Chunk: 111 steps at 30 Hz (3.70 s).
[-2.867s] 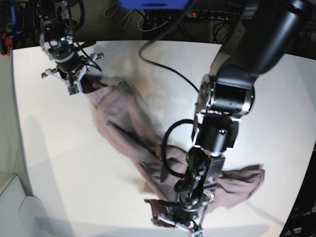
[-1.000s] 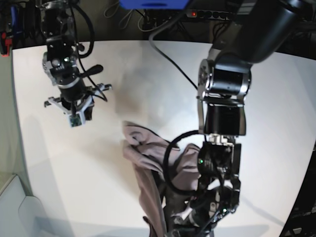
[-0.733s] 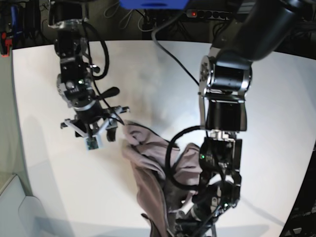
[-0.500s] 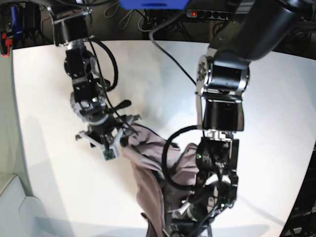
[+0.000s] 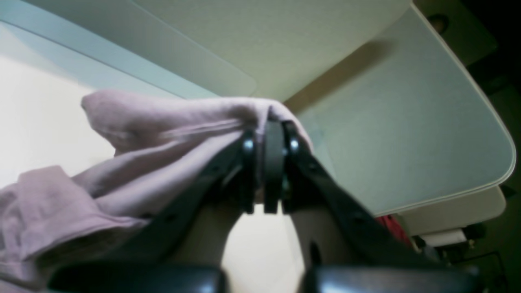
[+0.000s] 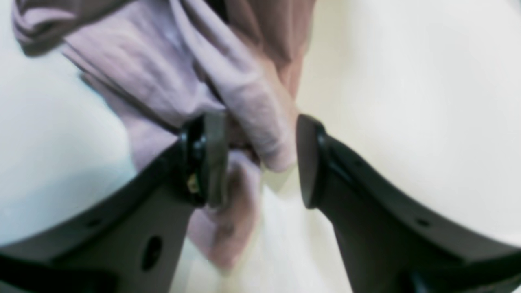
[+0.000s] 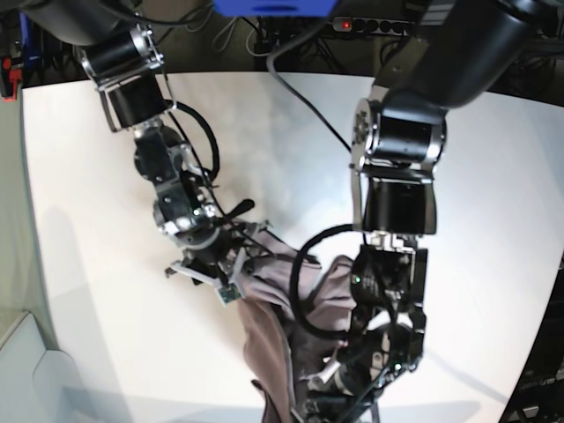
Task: Layout the t-shirt on the table in an organized manner, then fold the t-shirt properly
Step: 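Regrasp the shirt with the right gripper and pull it away from the left gripper, then lower the left gripper's held shirt portion toward the table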
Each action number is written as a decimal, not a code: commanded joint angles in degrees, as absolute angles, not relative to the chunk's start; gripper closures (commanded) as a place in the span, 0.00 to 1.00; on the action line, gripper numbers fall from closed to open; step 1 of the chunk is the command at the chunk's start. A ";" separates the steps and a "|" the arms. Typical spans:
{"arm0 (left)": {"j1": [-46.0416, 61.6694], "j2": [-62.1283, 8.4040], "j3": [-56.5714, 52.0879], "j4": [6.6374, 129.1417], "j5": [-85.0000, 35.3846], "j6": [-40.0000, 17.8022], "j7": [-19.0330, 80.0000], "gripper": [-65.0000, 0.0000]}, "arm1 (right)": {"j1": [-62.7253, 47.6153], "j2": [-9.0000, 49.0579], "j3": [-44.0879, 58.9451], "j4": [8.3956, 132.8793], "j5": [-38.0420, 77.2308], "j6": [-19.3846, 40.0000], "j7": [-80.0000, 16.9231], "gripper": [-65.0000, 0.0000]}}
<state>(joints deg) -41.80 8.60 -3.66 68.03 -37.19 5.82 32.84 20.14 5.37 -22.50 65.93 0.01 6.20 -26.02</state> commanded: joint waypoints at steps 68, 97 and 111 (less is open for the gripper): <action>-53.05 4.09 0.40 35.30 -40.13 5.41 14.99 0.85 | -29.41 21.49 14.29 105.98 -0.04 6.29 -12.44 1.00; -34.33 -0.84 5.41 55.34 -40.66 5.49 23.08 0.00 | -33.80 21.32 14.29 106.24 -0.04 6.29 -12.44 1.00; -32.92 4.00 5.49 54.73 -40.75 5.41 23.43 0.00 | -33.01 21.41 14.29 105.89 -0.04 6.29 -12.44 1.00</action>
